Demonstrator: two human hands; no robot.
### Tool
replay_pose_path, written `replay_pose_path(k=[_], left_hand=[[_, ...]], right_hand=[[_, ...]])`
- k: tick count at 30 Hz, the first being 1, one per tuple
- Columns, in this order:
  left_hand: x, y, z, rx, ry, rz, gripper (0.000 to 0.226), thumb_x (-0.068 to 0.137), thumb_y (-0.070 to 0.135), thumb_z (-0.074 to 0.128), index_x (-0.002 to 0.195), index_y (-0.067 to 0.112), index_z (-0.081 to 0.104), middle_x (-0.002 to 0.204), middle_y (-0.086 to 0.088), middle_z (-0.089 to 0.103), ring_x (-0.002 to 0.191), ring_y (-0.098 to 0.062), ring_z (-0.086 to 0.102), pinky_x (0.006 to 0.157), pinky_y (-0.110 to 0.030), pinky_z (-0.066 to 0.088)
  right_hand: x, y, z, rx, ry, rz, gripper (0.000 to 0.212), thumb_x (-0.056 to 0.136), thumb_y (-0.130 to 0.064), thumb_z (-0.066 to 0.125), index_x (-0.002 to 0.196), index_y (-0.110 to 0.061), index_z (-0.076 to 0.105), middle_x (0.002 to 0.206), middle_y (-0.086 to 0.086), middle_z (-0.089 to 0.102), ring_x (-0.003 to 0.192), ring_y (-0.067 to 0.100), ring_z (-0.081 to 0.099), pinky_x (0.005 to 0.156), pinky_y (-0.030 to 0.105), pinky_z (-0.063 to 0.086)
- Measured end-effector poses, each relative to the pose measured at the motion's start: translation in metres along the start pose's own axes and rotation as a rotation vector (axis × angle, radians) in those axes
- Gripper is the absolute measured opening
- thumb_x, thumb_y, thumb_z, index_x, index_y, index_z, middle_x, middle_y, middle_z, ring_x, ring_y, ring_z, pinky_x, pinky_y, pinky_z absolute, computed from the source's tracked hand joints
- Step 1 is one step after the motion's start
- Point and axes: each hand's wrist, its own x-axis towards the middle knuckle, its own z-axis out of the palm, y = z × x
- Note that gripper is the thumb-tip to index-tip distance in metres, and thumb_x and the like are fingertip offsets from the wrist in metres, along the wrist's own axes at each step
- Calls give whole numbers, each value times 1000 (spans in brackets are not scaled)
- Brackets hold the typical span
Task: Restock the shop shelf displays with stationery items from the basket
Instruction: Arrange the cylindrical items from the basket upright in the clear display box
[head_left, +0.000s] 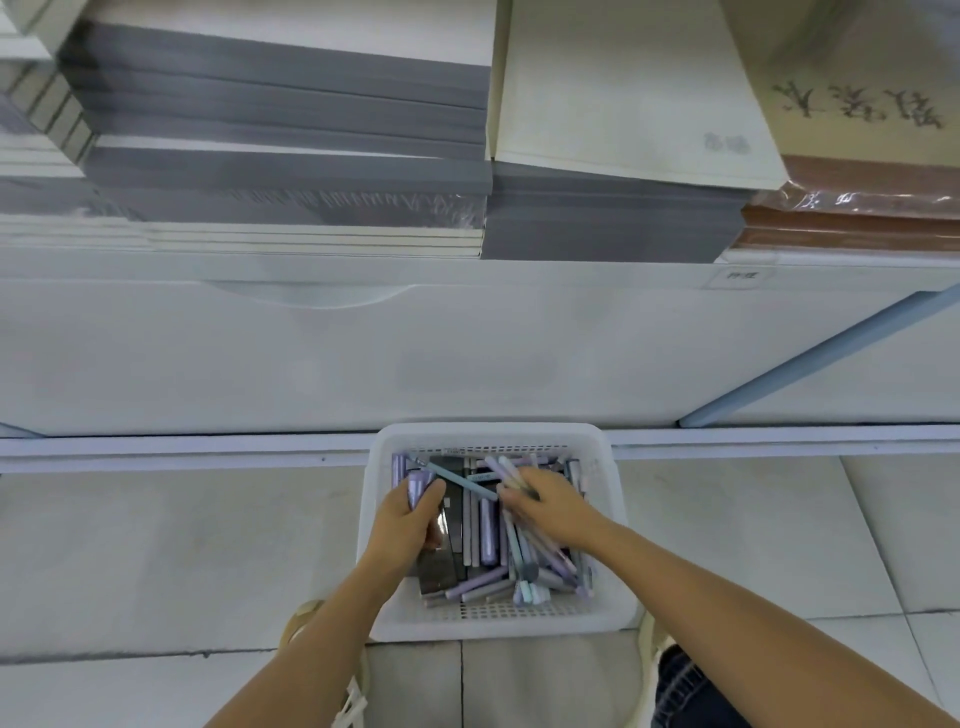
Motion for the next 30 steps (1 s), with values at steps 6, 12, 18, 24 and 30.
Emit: replay_pose_path(k=[6, 12, 18, 24, 30], left_hand=[[-12, 17, 15, -27, -65, 42, 31, 99, 25, 51, 98, -4, 61, 85, -19, 70, 72, -22, 66, 71, -37, 57], [-32, 28, 32, 1, -193, 114, 16, 100, 26, 50, 98, 17, 63, 84, 5, 73, 74, -6, 69, 58, -17, 51], [-35, 28, 40, -32, -242, 173, 15, 95, 18, 60, 81, 20, 57, 61, 14, 58, 53, 3, 53, 52, -13, 44], [-30, 15, 42, 21, -256, 125, 4, 92, 15, 64, 95, 18, 64, 74, 7, 70, 65, 2, 64, 56, -11, 47], [-19, -2, 31, 164, -127, 48, 12, 93, 17, 64, 83, 10, 64, 71, -5, 65, 59, -9, 56, 53, -13, 44]], right_hand=[[-5, -28, -21, 374, 135, -18, 26, 101, -21, 48, 111, -1, 63, 103, 11, 72, 89, 13, 69, 79, 17, 53], [-13, -40, -10, 613, 172, 114, 26, 101, -27, 48, 109, -12, 67, 115, 10, 68, 112, 23, 61, 101, 32, 46], [-14, -46, 3, 797, 67, 128, 33, 103, -25, 43, 118, -5, 65, 125, 12, 64, 122, 22, 55, 107, 31, 40], [-13, -33, 12, 662, -96, 163, 36, 102, -38, 41, 133, -24, 54, 141, 3, 52, 131, 17, 46, 116, 36, 29], [-17, -18, 9, 304, -5, 185, 34, 103, -40, 38, 102, -16, 63, 97, 2, 61, 91, 15, 55, 86, 32, 41]])
